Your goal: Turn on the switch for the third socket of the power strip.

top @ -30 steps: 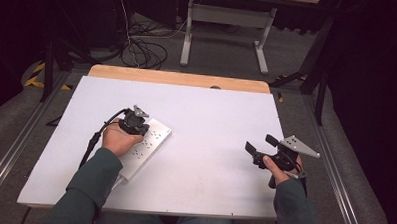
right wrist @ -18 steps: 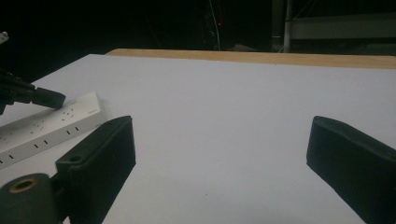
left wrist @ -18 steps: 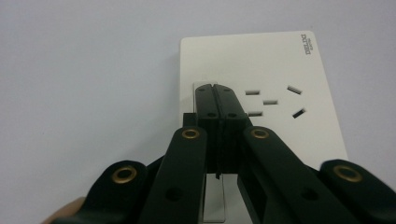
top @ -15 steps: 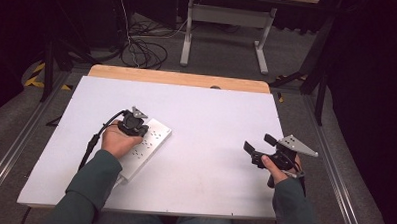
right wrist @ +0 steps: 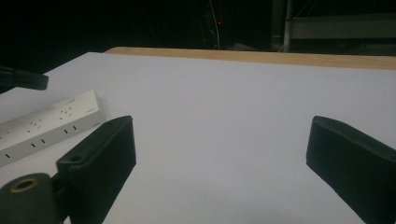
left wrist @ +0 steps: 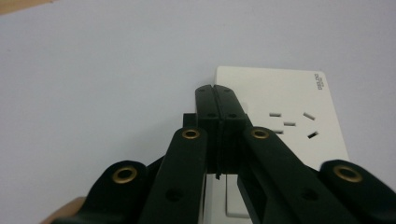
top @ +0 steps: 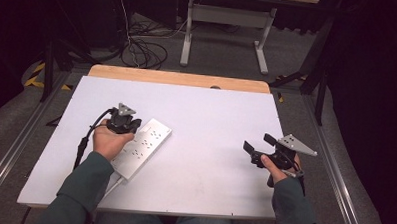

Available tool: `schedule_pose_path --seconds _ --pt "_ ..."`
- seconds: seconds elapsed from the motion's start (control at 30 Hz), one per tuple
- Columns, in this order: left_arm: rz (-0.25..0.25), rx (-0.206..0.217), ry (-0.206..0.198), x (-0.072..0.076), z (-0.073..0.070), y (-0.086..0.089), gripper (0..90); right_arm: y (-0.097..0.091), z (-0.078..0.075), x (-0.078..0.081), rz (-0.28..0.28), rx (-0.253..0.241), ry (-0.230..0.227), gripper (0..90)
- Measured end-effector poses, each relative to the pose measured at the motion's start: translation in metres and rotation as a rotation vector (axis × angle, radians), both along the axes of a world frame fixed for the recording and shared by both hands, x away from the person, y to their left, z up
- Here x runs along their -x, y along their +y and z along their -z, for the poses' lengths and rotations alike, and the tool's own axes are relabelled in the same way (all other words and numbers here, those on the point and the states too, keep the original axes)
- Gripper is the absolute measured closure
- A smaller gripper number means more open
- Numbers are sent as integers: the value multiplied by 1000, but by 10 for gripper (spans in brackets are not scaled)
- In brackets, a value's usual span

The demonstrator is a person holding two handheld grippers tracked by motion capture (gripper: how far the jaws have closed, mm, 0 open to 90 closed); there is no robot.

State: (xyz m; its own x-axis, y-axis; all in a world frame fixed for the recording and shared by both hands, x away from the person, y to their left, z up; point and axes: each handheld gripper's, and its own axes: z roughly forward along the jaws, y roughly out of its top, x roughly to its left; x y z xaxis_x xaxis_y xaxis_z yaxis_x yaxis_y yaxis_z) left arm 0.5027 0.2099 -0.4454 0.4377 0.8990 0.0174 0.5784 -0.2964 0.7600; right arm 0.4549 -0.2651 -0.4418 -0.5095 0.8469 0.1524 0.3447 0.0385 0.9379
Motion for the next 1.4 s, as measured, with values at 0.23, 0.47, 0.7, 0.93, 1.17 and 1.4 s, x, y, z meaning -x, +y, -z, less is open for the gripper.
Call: schedule_pose_path --seconds 0.23,0.47,0.7,0.93,1.17,1.4 --pt "-31 104 -76 25 -16 28 900 0 0 0 6 2 1 88" --pt "-56 180 -125 45 -23 48 900 2 0 -1 8 8 0 88" --pt "-80 214 -175 60 -29 61 900 1 -1 -1 9 7 -3 88" --pt "-95 235 -208 81 -35 70 900 4 -2 -2 2 6 -8 88" --pt "-119 263 -253 96 -39 77 900 7 -2 -4 -5 9 -9 89" --pt "-138 269 -283 105 -40 82 900 8 -3 -4 -5 9 -10 89"
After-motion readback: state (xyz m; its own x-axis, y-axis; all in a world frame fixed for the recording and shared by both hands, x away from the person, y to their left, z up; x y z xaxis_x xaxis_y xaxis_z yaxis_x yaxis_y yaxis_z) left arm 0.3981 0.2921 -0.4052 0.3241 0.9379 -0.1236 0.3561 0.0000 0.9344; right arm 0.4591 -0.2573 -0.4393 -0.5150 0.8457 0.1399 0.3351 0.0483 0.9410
